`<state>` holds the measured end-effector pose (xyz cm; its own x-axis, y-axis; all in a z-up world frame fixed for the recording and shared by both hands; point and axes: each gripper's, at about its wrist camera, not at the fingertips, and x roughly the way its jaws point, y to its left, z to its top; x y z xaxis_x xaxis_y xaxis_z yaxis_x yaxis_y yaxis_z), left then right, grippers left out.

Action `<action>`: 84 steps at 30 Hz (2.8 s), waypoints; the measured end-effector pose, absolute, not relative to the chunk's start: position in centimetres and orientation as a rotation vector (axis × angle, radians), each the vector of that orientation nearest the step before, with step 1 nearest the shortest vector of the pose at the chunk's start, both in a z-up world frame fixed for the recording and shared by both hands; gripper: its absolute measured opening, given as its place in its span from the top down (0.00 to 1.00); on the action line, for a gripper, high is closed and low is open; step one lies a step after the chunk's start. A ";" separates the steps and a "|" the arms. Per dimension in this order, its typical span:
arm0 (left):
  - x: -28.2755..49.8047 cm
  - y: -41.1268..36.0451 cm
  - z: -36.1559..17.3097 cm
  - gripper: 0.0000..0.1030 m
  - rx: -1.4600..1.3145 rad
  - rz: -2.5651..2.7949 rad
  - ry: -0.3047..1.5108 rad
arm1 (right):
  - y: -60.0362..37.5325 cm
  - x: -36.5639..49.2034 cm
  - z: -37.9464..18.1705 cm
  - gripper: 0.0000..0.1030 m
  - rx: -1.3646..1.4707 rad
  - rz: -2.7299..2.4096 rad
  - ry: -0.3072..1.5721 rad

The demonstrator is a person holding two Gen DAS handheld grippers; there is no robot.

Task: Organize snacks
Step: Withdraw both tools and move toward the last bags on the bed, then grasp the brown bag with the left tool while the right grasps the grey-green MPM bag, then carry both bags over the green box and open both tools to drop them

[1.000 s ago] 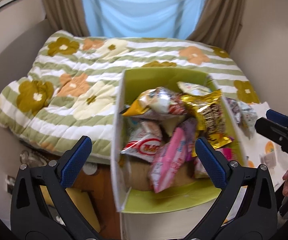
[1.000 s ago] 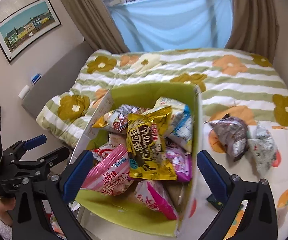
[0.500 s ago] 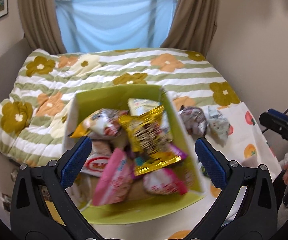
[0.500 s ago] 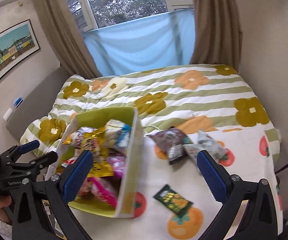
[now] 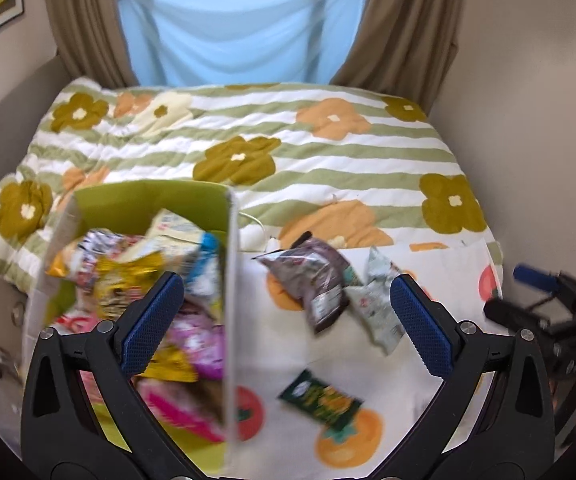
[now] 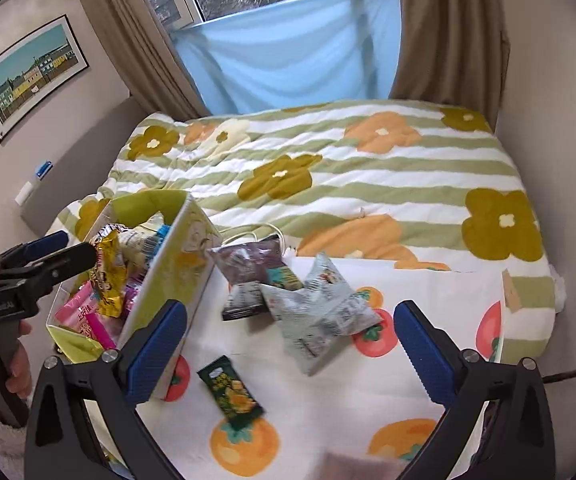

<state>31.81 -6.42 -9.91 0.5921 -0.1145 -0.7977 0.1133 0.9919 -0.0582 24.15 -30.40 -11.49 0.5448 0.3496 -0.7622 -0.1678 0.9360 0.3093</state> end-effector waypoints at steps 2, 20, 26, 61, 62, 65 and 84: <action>32.8 -7.5 -10.7 0.01 -0.024 -0.114 0.953 | -31.5 25.1 -12.4 0.00 0.240 0.332 0.994; 41.8 -13.2 -22.5 0.01 -0.012 0.071 1.196 | -35.4 27.7 -22.0 0.00 0.702 0.237 1.154; 43.6 -12.6 -25.1 0.01 -0.017 0.100 1.251 | -34.0 28.6 -23.8 0.00 0.756 0.233 1.186; 41.2 -10.9 -28.3 0.35 0.003 -0.041 1.309 | -31.6 31.2 -28.4 0.21 0.879 0.183 1.263; 41.1 -10.9 -28.2 0.35 0.002 -0.042 1.309 | -31.6 31.2 -28.4 0.23 0.873 0.184 1.262; 40.8 -10.9 -27.9 0.36 0.004 -0.047 1.301 | -31.6 31.0 -28.2 0.30 0.857 0.196 1.251; 35.4 -12.0 -18.8 0.36 -0.019 -0.105 1.138 | -33.6 27.3 -20.9 0.44 0.646 0.194 1.101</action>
